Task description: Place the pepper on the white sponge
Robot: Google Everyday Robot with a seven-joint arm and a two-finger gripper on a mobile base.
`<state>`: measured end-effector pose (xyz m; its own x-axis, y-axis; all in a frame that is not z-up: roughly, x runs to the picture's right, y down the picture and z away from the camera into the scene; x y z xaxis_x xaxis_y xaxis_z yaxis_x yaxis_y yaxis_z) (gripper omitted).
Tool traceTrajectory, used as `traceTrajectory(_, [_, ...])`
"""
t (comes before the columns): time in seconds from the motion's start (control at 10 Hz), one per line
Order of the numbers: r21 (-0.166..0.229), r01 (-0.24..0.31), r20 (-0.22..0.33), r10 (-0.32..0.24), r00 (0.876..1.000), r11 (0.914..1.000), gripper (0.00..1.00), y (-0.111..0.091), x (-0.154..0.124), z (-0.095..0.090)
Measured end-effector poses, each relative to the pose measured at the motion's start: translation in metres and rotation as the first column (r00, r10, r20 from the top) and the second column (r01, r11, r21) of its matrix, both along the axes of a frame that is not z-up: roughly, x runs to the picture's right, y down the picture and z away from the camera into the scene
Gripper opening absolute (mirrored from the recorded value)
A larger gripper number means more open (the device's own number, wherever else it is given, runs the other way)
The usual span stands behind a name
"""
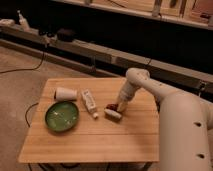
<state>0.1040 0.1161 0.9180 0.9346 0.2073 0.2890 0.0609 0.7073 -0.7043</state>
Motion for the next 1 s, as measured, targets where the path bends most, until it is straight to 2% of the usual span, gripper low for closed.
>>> traceTrajectory(0.4, [0.056, 0.005, 0.008, -0.006, 1.000, 0.9984, 0.24, -0.018, 0.001, -0.017])
traceTrajectory(0.7, [0.106, 0.010, 0.089, -0.019, 0.996, 0.9943, 0.24, -0.029, -0.016, -0.043])
traceTrajectory(1.0, [0.128, 0.040, 0.162, -0.060, 0.985, 0.9910, 0.24, -0.024, -0.028, -0.065])
